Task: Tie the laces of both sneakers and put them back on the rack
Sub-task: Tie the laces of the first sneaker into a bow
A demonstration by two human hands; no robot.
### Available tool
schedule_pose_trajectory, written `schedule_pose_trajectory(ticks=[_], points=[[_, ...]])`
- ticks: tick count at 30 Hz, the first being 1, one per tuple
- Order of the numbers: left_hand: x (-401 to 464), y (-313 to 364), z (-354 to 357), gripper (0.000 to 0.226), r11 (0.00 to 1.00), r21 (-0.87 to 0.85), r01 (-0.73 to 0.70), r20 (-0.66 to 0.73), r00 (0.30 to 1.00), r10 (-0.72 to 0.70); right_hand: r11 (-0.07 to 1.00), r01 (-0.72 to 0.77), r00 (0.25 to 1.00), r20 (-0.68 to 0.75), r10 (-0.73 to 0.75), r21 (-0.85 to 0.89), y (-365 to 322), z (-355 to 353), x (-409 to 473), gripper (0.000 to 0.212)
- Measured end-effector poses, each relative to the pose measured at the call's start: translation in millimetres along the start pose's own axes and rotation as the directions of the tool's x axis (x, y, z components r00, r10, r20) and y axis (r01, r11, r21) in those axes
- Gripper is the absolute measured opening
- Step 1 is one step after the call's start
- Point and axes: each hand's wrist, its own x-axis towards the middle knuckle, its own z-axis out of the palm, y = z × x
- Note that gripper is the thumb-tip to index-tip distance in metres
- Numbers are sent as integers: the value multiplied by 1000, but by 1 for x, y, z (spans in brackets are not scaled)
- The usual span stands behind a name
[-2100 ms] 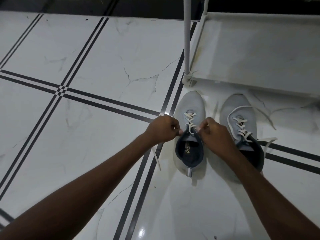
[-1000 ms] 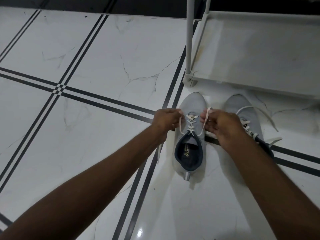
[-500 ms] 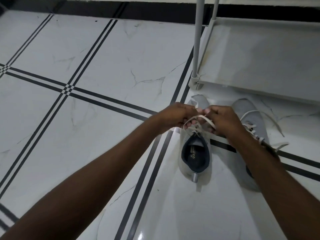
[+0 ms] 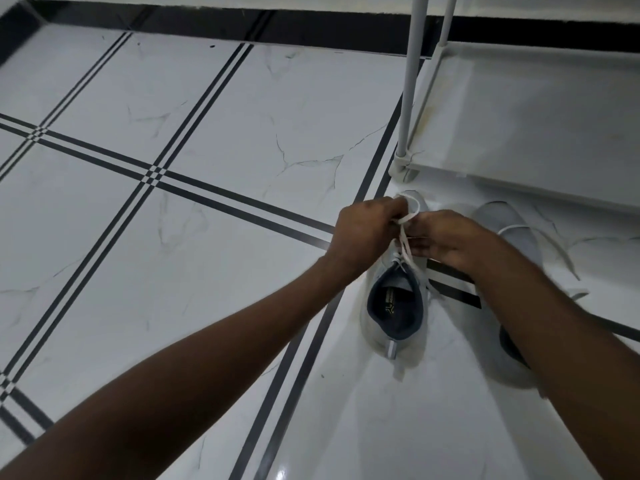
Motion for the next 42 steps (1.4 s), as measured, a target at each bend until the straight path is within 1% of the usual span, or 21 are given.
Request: schedule_pose_trajectory(ticks=[3, 5, 7, 8, 9, 10, 11, 12, 14, 15, 17, 20, 23, 26, 28, 29, 30, 32, 34, 38, 42], points=[[-3, -3, 1, 10, 929, -270, 252, 35, 967, -252, 979, 99, 986, -117, -120, -176, -1, -6, -1, 9], [-7, -5, -3, 15, 746, -501, 439, 160, 894, -419, 945, 172, 941, -238, -241, -278, -2, -10, -4, 8], [-13, -8, -9, 18, 449, -664, 598, 325, 771, -547, 959, 217, 913, -309, -265, -182, 0, -22, -10, 7], [-18, -13, -12, 18, 302, -676, 672, 418, 687, -594, 969, 225, 914, -322, -247, -105, 2, -32, -14, 8], [-24, -21, -15, 19, 214, -627, 749, 502, 598, -625, 972, 219, 919, -318, -233, -80, 5, -44, -20, 10], [-32, -30, -18, 22, 190, -539, 821, 561, 518, -645, 970, 201, 923, -306, -234, -135, 9, -56, -25, 12], [-40, -42, -18, 31, 227, -442, 868, 585, 471, -660, 938, 157, 926, -284, -249, -307, 13, -66, -32, 13], [-48, -53, -16, 39, 308, -349, 885, 581, 462, -670, 838, 96, 926, -261, -274, -538, 16, -72, -37, 12], [-56, -66, -10, 44, 523, -185, 832, 508, 537, -674, 590, 24, 924, -208, -321, -807, 20, -70, -43, 7], [-57, -65, -9, 41, 640, -133, 757, 455, 620, -639, 525, 10, 923, -194, -331, -851, 22, -64, -43, 12], [-50, -51, -11, 36, 819, -119, 561, 442, 769, -462, 440, 9, 906, -178, -383, -898, 26, -41, -41, 24], [-40, -27, -7, 30, 906, -163, 391, 501, 824, -265, 433, 74, 886, -140, -441, -898, 38, -9, -34, 29], [-40, -23, 6, 18, 911, -153, 383, 448, 849, -281, 473, 151, 869, -111, -481, -868, 55, 3, -27, 14], [-39, -28, 5, 13, 880, -236, 412, 439, 853, -282, 605, 195, 872, -146, -467, -772, 58, -7, -21, 8], [-40, -31, 0, 11, 835, -332, 438, 465, 846, -259, 848, 167, 937, -186, -295, -503, 56, -16, -21, 15], [-40, -32, -3, 10, 810, -372, 454, 474, 843, -255, 940, 126, 969, -161, -185, -318, 56, -20, -22, 18], [-41, -33, -5, 10, 785, -407, 466, 478, 841, -251, 975, 101, 987, -100, -122, -196, 57, -26, -22, 21], [-43, -35, -9, 11, 748, -448, 489, 495, 833, -248, 970, 101, 995, 3, -103, -223, 57, -32, -27, 27], [-45, -41, -13, 14, 704, -444, 554, 548, 790, -275, 935, 113, 993, 12, -115, -338, 54, -40, -35, 25], [-56, -58, -13, 11, 580, -373, 724, 659, 647, -383, 810, 73, 976, -127, -179, -582, 55, -58, -35, 19], [-67, -65, -8, 16, 521, -279, 807, 683, 548, -483, 728, -22, 948, -245, -203, -686, 61, -57, -25, 17]])
